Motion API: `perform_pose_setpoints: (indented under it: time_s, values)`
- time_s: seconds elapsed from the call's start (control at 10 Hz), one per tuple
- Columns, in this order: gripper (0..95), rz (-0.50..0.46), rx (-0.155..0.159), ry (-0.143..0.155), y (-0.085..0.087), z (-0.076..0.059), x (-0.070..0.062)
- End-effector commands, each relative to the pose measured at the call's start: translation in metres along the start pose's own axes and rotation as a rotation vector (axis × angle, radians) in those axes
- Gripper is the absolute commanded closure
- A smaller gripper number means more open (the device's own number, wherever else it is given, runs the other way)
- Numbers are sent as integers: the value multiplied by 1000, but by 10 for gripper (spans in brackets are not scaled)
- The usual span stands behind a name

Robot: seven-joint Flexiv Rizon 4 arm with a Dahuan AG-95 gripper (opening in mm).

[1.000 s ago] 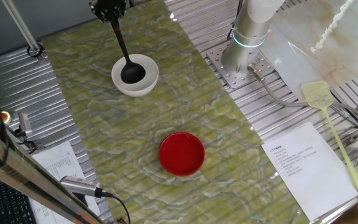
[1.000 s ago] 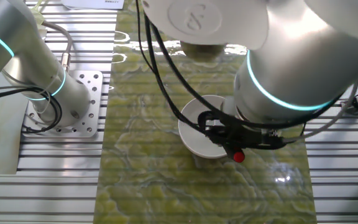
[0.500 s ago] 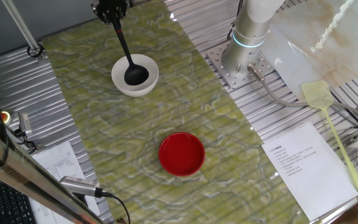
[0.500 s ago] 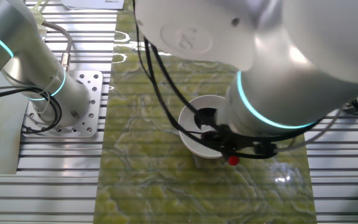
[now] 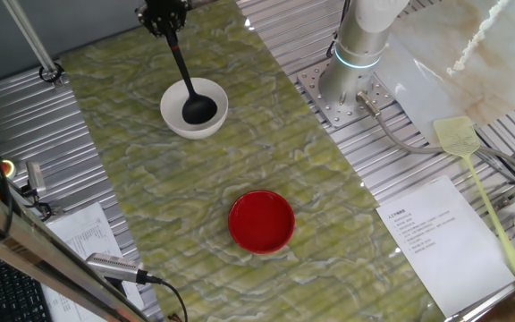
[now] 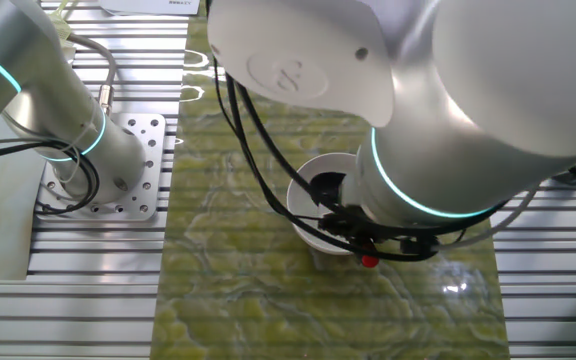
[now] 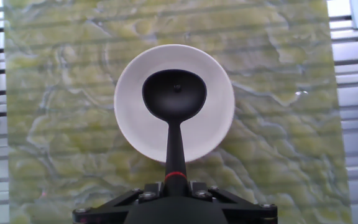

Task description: Scoop water with a large spoon from one bowl to another

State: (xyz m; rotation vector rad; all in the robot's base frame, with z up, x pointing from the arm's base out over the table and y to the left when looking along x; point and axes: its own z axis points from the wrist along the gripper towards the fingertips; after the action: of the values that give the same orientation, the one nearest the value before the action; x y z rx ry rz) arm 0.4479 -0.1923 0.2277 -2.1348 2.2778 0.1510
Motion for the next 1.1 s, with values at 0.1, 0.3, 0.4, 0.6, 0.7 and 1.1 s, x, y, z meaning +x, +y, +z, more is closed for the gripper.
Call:
perform_pose_setpoints:
  time_s: [0.1, 0.3, 0.4, 0.6, 0.7, 1.1]
  values:
    - [950, -1, 4, -5, 4, 4, -1]
    - [950, -12, 8, -17, 6, 6, 0]
    - [950, -10, 9, -18, 8, 8, 1]
    - [950, -11, 9, -16, 9, 10, 1]
    - [950, -11, 10, -17, 9, 10, 1]
    - [950, -4, 11, -12, 12, 15, 2]
